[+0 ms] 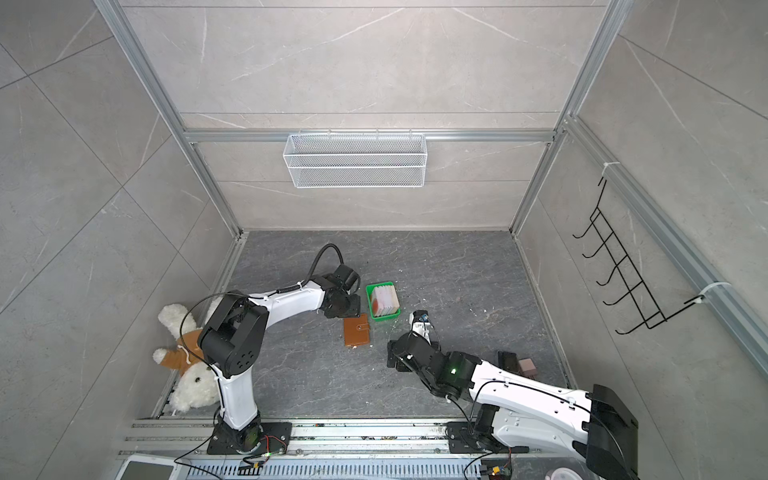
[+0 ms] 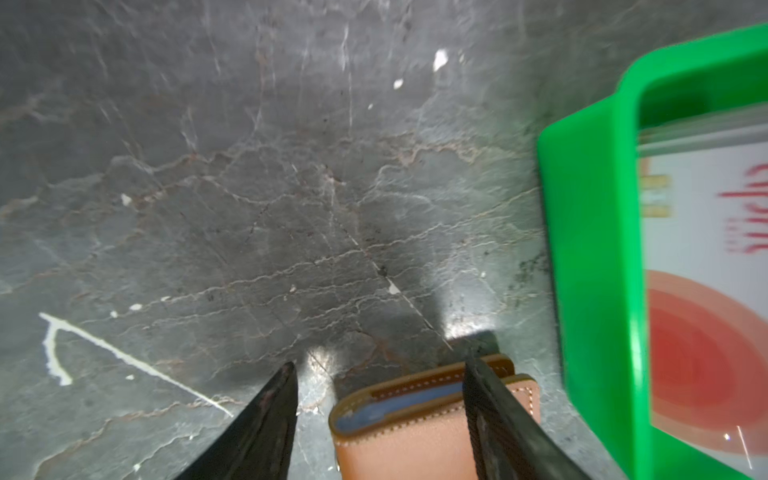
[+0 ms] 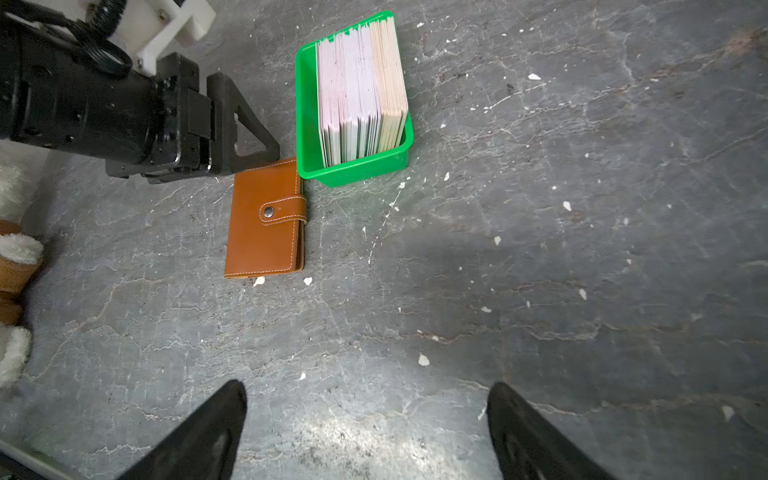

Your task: Put the credit cards into the card holder

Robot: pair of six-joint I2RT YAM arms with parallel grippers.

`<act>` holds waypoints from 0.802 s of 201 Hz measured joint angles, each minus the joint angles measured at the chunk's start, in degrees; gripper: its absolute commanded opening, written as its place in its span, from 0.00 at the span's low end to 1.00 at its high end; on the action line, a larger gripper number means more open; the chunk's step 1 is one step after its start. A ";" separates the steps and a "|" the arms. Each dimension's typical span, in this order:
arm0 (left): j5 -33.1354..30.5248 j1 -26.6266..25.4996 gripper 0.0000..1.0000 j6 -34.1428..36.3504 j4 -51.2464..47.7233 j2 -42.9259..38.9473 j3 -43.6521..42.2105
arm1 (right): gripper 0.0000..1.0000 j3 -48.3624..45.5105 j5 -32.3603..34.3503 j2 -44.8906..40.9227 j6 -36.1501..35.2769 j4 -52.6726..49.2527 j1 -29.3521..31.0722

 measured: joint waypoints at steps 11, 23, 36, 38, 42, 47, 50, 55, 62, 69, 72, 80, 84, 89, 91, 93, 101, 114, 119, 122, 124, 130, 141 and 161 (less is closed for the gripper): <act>0.00 0.00 0.67 -0.24 -0.31 0.02 0.00 | 0.92 0.00 0.00 0.00 -0.02 -0.04 0.00; 0.00 0.00 0.68 -0.46 -0.39 0.02 0.00 | 0.92 0.00 0.00 0.00 -0.02 -0.11 0.00; 0.04 0.00 0.68 -0.50 -0.46 0.09 0.00 | 0.92 -0.02 0.00 0.00 -0.02 -0.20 0.00; 0.07 -0.02 0.67 -0.52 -0.44 0.09 0.00 | 0.92 -0.04 0.00 0.00 -0.02 -0.20 0.00; 0.09 -0.02 0.68 -0.57 -0.44 0.13 0.00 | 0.92 -0.04 0.00 0.00 -0.02 -0.20 0.00; 0.13 -0.02 0.67 -0.66 -0.44 0.15 0.00 | 0.92 -0.09 0.00 0.00 -0.02 -0.20 0.00; 0.15 -0.02 0.67 -0.70 -0.44 0.20 0.00 | 0.92 -0.11 0.00 0.00 -0.02 -0.20 0.00; 0.17 -0.02 0.67 -0.83 -0.44 0.22 0.00 | 0.92 -0.11 0.00 0.00 -0.02 -0.22 0.00; 0.22 -0.02 0.65 -0.98 -0.42 0.22 0.00 | 0.92 -0.15 0.00 0.00 -0.02 -0.22 0.00; 0.39 -0.02 0.64 -1.18 -0.24 0.22 -0.15 | 0.92 -0.15 0.00 0.00 0.00 -0.22 0.00; 0.48 -0.02 0.64 -1.27 -0.15 0.22 -0.24 | 0.92 -0.15 0.00 0.00 -0.02 -0.20 0.00; 0.72 -0.02 0.63 -1.53 0.26 0.22 -0.59 | 0.92 -0.15 0.00 0.00 -0.02 -0.20 0.00; 0.79 -0.02 0.63 -1.60 0.52 0.22 -0.90 | 0.92 -0.17 0.00 0.00 -0.02 -0.20 0.00; 1.01 -0.07 0.62 -1.77 0.92 0.15 -1.18 | 0.92 -0.20 0.00 0.00 -0.02 -0.17 0.00; 1.07 -0.09 0.62 -1.84 1.03 0.09 -1.25 | 0.92 -0.20 0.00 0.00 -0.02 -0.20 0.00; 1.16 -0.15 0.62 -2.01 1.20 0.00 -1.42 | 0.92 -0.22 0.00 0.02 -0.02 -0.20 0.00; 1.20 -0.31 0.62 -2.23 1.88 -0.44 -2.10 | 0.92 -0.22 0.02 0.13 -0.02 -0.20 0.00; 1.38 -0.48 0.61 -2.78 3.04 -1.16 -3.32 | 0.92 -0.22 0.02 0.48 -0.02 -0.17 0.00; 1.49 -0.59 0.61 -3.02 3.63 -1.55 -4.00 | 0.92 -0.22 0.00 0.68 -0.02 -0.17 0.00; 1.53 -0.68 0.61 -3.08 3.93 -1.77 -4.28 | 0.92 -0.22 0.02 0.76 -0.02 -0.17 0.00; 1.62 -0.74 0.61 -3.15 4.13 -1.92 -4.57 | 0.92 -0.22 0.02 0.85 -0.02 -0.20 0.00; 1.68 -0.98 0.61 -3.37 4.50 -2.29 -5.09 | 0.92 -0.22 0.02 1.03 -0.02 -0.17 0.00; 1.73 -1.70 0.60 -3.89 5.11 -2.95 -6.08 | 0.92 -0.22 0.00 1.29 -0.02 -0.17 0.00; 1.70 -3.21 0.60 -4.76 6.91 -4.26 -8.13 | 0.92 -0.26 -0.02 1.38 -0.02 -0.13 0.00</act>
